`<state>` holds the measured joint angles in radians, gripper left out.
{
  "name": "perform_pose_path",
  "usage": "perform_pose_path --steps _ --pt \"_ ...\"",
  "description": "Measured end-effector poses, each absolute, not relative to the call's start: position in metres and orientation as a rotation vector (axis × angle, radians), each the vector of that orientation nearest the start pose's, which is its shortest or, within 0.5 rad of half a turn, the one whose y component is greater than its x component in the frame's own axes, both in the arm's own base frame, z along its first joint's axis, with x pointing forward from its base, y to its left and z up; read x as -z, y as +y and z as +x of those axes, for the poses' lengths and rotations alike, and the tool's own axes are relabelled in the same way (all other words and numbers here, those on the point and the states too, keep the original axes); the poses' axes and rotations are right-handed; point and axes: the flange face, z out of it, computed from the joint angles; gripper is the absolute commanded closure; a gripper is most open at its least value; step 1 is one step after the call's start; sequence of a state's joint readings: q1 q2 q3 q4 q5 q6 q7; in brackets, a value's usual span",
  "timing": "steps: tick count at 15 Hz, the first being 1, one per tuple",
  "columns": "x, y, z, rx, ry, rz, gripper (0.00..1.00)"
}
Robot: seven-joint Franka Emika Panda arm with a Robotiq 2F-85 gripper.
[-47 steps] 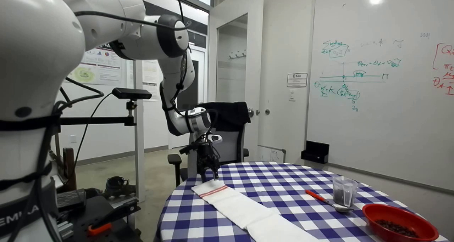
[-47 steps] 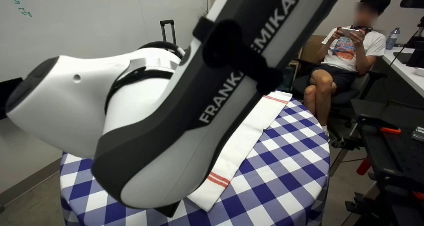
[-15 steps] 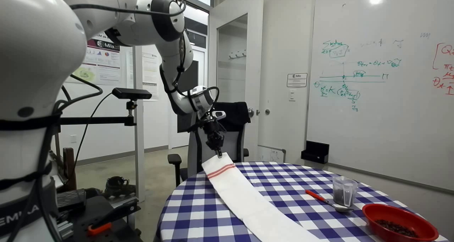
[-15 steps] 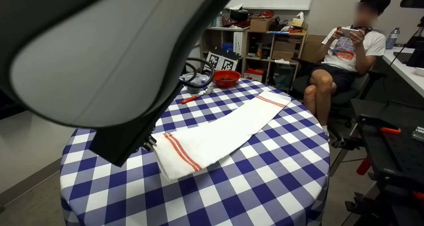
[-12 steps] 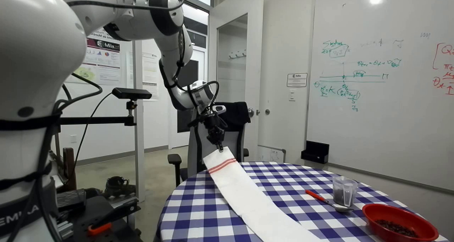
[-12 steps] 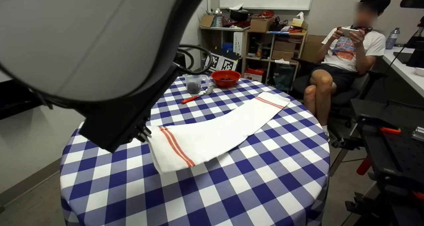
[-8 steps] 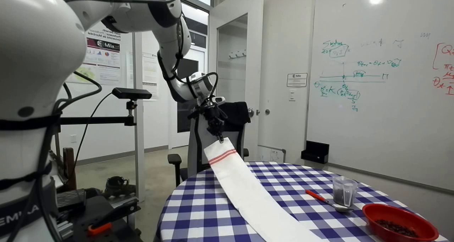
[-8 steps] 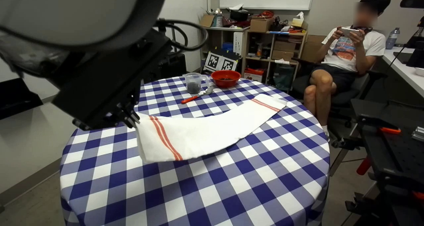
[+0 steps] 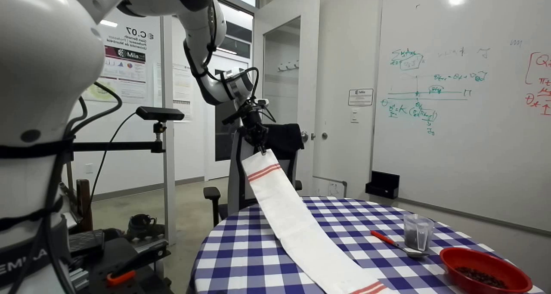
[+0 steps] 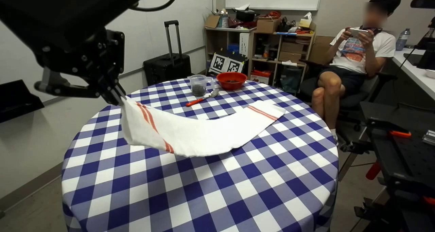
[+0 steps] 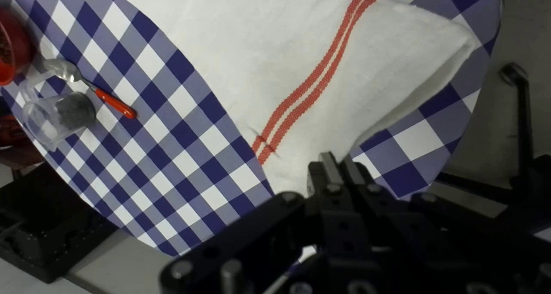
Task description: Fold the white towel
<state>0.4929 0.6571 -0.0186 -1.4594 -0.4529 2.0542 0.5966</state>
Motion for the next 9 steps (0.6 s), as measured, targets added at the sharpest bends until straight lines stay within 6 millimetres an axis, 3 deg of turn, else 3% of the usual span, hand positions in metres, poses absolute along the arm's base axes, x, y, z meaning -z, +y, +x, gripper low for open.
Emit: perform_pose_path --steps 4,9 --pt "-0.323 0.302 0.638 0.249 -0.317 -3.491 0.99" --pt "-0.371 0.299 0.634 0.273 -0.414 -3.470 0.99"
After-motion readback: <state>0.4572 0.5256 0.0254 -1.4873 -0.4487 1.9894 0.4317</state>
